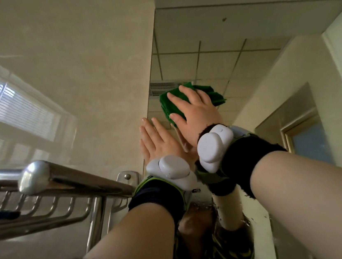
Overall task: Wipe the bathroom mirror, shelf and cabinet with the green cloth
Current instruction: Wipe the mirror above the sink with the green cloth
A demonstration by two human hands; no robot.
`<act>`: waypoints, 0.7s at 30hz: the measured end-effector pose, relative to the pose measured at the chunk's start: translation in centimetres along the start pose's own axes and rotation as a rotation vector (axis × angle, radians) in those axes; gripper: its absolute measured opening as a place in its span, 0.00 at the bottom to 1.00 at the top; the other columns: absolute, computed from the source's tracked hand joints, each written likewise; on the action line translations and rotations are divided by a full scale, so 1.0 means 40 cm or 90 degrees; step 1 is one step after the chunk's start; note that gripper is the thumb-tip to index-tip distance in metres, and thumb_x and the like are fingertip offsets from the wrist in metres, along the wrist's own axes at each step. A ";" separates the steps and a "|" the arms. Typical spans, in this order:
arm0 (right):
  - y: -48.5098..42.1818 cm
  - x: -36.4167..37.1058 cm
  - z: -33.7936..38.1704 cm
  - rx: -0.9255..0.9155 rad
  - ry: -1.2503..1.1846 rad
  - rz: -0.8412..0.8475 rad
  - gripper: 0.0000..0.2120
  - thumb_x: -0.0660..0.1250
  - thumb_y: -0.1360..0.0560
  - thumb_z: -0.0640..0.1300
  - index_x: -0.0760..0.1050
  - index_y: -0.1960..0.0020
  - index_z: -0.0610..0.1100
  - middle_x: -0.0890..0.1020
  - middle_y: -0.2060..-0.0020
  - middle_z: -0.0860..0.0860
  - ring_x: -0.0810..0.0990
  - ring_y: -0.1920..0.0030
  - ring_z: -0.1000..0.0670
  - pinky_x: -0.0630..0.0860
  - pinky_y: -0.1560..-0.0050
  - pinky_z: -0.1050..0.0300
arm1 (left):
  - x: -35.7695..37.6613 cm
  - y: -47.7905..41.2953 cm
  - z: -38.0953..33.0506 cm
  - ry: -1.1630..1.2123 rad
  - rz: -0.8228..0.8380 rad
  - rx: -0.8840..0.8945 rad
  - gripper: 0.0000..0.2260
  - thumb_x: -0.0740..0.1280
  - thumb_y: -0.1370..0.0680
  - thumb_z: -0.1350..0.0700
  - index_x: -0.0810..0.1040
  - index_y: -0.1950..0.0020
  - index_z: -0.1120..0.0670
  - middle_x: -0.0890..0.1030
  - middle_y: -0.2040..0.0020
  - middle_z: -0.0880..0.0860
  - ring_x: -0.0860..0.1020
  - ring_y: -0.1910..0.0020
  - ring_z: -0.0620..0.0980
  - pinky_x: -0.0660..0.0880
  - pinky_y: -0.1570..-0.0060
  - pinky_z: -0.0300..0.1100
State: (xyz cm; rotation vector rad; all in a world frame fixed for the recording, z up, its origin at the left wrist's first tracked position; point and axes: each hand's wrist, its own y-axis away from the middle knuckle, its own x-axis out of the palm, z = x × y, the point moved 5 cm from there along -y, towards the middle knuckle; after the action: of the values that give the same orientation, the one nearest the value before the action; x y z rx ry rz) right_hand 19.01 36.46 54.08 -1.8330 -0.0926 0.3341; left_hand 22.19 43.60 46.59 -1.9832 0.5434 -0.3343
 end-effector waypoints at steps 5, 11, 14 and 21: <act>-0.019 -0.001 0.000 -0.013 0.005 0.001 0.22 0.56 0.22 0.53 0.59 0.28 0.59 0.56 0.26 0.55 0.51 0.28 0.46 0.55 0.30 0.51 | -0.004 0.003 -0.003 -0.003 0.010 0.001 0.45 0.34 0.38 0.40 0.40 0.24 0.58 0.38 0.23 0.57 0.39 0.25 0.53 0.38 0.29 0.46; -0.101 0.006 0.007 -0.021 -0.001 0.025 0.22 0.55 0.21 0.54 0.58 0.27 0.58 0.55 0.26 0.54 0.50 0.27 0.45 0.54 0.30 0.49 | 0.004 -0.002 0.007 -0.030 0.044 0.019 0.50 0.55 0.35 0.32 0.37 0.24 0.58 0.36 0.24 0.56 0.37 0.25 0.53 0.37 0.29 0.46; -0.147 0.005 0.017 -0.020 -0.011 0.052 0.22 0.55 0.21 0.53 0.57 0.27 0.58 0.54 0.26 0.54 0.48 0.26 0.44 0.53 0.29 0.48 | -0.002 -0.002 0.006 -0.034 0.050 0.009 0.53 0.61 0.34 0.32 0.36 0.24 0.58 0.35 0.24 0.56 0.36 0.25 0.53 0.38 0.29 0.46; -0.106 0.028 0.046 -0.063 -0.002 -0.010 0.22 0.55 0.21 0.54 0.59 0.28 0.59 0.57 0.27 0.54 0.52 0.28 0.44 0.54 0.29 0.49 | -0.020 0.002 -0.005 -0.041 0.046 0.003 0.38 0.56 0.22 0.42 0.35 0.24 0.56 0.35 0.24 0.55 0.35 0.25 0.51 0.37 0.29 0.44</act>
State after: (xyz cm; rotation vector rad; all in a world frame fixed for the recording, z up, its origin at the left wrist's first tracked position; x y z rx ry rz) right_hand 20.03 39.64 57.44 -1.9293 -0.1283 0.3271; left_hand 21.38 43.83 46.61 -1.9575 0.5717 -0.2255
